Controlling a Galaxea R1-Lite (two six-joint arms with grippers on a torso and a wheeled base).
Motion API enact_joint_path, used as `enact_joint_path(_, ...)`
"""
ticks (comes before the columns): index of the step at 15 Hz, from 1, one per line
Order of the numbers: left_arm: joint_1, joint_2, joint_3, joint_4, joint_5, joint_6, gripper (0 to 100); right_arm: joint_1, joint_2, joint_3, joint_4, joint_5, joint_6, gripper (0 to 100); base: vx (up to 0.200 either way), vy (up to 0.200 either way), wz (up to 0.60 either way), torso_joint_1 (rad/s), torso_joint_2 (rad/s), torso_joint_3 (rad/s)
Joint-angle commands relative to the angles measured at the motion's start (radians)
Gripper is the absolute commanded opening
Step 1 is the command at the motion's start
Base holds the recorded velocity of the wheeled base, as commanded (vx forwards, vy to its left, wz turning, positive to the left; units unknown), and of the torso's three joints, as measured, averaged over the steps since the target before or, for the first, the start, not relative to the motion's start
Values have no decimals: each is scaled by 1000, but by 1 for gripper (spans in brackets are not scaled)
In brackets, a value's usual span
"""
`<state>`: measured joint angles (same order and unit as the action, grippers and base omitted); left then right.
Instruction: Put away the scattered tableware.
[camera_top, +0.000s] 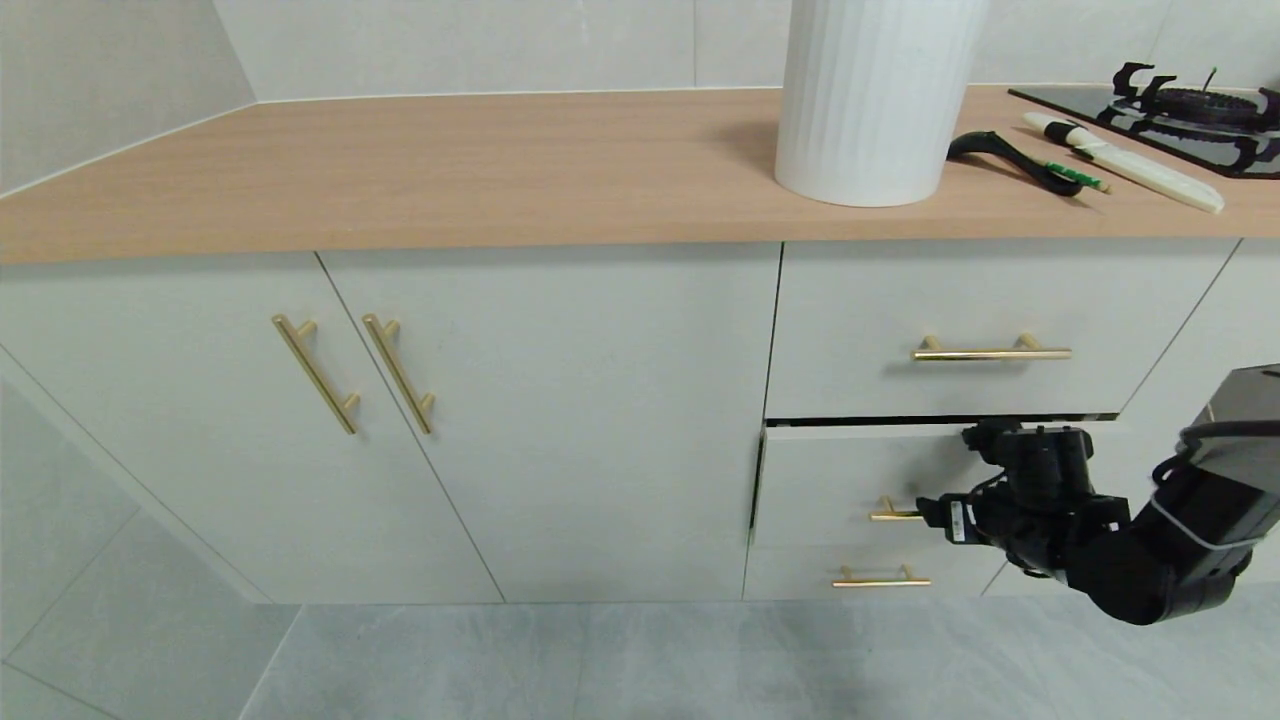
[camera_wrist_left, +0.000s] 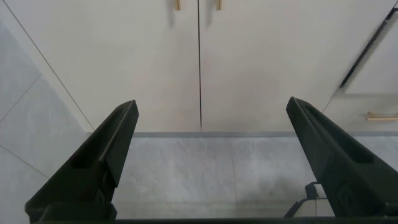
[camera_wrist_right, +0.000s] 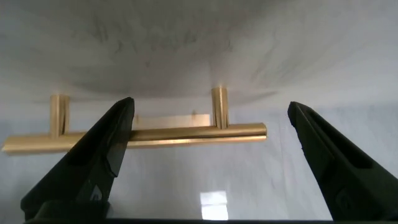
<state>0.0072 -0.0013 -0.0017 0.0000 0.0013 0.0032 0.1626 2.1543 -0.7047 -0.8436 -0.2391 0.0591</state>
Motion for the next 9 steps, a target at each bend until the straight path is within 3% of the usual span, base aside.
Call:
enact_joint_path(1, 0, 1, 0, 0, 0, 0, 100, 29, -277, 16, 271, 90, 2, 100, 0, 0, 0, 0, 0, 0)
enact_joint_path(2, 0, 1, 0, 0, 0, 0, 100, 45, -409, 8, 390, 121, 2, 100, 0, 0, 0, 0, 0, 0)
enact_joint_path(3, 0, 1, 0, 0, 0, 0, 100, 54, -479, 8, 425, 121, 2, 100, 0, 0, 0, 0, 0, 0)
enact_joint_path(6, 0, 1, 0, 0, 0, 0, 100, 87, -620, 2, 474, 121, 2, 100, 0, 0, 0, 0, 0, 0)
enact_joint_path(9, 0, 1, 0, 0, 0, 0, 100, 104, -599, -2, 446, 119, 11, 100, 0, 0, 0, 0, 0, 0)
